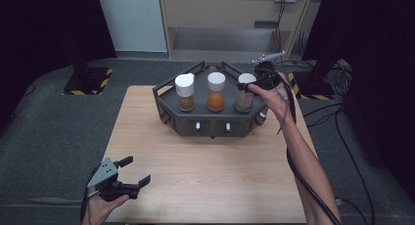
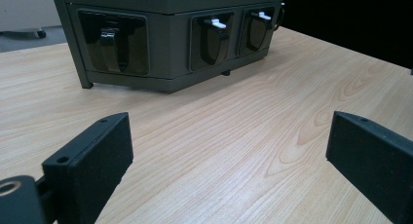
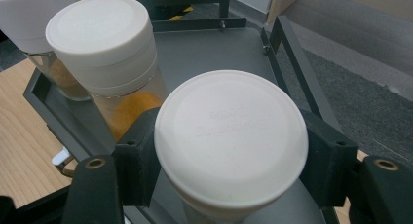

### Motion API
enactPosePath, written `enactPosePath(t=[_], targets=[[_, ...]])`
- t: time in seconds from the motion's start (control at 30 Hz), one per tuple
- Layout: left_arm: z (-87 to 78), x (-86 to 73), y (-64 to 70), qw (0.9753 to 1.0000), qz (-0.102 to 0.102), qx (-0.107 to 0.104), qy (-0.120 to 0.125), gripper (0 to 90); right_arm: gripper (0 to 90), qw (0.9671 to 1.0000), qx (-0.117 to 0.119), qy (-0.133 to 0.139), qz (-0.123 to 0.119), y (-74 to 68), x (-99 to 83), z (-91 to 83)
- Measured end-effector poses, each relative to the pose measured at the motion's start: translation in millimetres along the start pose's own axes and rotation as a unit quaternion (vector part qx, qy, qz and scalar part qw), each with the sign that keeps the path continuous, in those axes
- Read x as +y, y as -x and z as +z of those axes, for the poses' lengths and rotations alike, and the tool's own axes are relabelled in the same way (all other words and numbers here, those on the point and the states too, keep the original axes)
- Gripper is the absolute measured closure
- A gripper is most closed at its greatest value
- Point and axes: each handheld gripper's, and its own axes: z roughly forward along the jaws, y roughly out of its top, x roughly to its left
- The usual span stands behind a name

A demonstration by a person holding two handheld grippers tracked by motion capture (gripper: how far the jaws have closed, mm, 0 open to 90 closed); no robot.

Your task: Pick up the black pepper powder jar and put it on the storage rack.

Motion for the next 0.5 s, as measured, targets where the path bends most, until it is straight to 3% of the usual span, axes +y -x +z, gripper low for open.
enactPosePath(t=[0.5], targets=[[0.1, 0.1, -0.1, 1.0, 0.0, -0.001, 0.0, 2.2, 34.0, 1.0, 0.003, 0.006, 0.007, 3.9, -4.9, 0.4]])
